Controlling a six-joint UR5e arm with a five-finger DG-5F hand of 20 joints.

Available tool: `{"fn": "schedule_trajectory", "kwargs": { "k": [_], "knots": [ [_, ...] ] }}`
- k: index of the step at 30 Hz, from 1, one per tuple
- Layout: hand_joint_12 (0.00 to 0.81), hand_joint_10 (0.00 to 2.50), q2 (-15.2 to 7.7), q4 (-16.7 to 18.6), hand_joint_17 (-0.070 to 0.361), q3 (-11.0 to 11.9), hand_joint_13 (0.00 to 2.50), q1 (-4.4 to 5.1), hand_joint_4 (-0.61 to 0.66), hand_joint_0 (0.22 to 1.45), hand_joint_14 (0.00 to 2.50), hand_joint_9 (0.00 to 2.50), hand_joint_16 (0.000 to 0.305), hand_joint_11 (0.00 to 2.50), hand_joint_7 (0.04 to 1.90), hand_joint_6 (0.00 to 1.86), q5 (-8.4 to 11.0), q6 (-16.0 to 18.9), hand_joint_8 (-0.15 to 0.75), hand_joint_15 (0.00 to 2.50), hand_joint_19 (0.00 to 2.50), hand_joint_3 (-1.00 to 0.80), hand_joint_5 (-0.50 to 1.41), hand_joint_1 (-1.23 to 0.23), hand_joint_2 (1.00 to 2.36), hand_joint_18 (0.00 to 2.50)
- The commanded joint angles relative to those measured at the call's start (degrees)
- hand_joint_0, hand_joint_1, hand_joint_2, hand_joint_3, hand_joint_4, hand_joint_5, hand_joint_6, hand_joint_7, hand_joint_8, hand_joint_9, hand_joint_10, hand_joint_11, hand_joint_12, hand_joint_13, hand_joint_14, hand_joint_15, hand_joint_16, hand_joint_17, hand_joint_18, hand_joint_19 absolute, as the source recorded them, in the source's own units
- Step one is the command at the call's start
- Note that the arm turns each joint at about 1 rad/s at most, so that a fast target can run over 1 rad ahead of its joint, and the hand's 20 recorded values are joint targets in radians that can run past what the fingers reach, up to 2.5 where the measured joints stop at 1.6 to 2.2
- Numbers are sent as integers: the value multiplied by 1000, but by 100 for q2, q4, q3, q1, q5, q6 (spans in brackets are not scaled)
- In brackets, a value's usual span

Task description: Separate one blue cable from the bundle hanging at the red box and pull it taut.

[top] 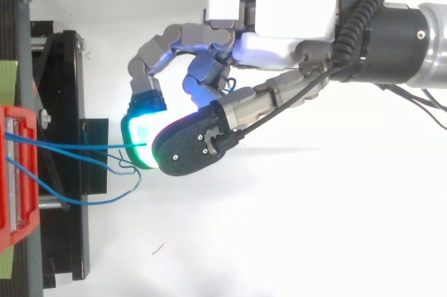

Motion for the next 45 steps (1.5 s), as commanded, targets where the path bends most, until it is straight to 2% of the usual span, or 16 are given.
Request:
{"fn": "schedule_trajectory", "kwargs": {
  "k": [1, 45],
  "knots": [
    [409, 1413, 0, 1, 124, -4, 1183, -2, -28, 646, 1292, 965, 55, 1332, 1097, 895, 3, -3, 401, 1329, 1111, -68, -156, -779, 1019, 1350],
    [415, 1419, 0, -7, 129, 5, 1208, 7, -30, 636, 1283, 985, 57, 1300, 1089, 898, 3, -3, 410, 1315, 1077, -45, -153, -785, 1017, 1360]
  ]
}}
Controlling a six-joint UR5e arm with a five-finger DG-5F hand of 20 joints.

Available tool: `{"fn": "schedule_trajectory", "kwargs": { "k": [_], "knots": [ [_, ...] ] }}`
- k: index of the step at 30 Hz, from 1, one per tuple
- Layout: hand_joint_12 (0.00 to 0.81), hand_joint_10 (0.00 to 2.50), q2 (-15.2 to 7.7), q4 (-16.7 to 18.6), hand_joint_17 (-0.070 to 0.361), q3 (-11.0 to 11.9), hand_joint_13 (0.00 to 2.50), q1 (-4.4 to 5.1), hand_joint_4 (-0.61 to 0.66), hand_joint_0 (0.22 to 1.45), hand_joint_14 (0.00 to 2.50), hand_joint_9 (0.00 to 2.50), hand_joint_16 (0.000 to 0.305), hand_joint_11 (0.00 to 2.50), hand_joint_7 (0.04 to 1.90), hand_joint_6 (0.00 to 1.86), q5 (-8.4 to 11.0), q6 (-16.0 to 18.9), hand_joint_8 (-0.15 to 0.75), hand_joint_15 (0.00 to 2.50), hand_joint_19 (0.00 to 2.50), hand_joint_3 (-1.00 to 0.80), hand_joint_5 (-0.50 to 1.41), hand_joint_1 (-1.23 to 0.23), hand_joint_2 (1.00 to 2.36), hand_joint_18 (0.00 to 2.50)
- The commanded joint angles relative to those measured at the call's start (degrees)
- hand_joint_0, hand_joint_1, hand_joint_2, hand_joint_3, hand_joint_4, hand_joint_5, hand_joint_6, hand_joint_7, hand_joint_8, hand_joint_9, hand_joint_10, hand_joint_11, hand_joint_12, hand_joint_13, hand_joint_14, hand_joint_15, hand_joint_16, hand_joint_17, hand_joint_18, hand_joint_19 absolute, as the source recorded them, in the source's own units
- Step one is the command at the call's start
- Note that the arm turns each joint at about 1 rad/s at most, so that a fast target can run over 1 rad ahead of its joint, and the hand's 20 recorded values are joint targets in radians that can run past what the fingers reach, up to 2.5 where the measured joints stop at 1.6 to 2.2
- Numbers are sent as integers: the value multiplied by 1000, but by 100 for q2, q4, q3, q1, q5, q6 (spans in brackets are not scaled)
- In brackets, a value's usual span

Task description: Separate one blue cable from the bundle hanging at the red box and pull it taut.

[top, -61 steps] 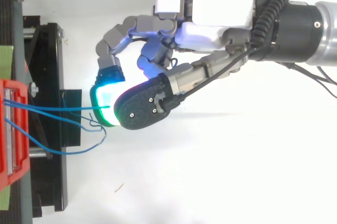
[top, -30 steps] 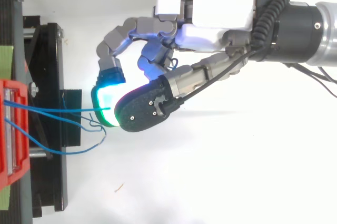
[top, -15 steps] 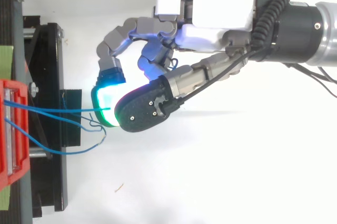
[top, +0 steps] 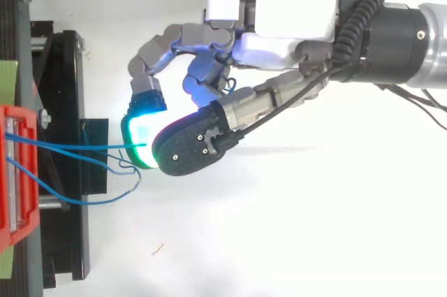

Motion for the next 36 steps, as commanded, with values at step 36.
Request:
{"fn": "schedule_trajectory", "kwargs": {
  "k": [36],
  "knots": [
    [425, 1354, 0, -2, 131, -5, 1231, -3, -29, 632, 1269, 1009, 58, 1318, 1075, 897, 0, 0, 415, 1327, 1069, -43, -151, -783, 1016, 1360]
  ]
}}
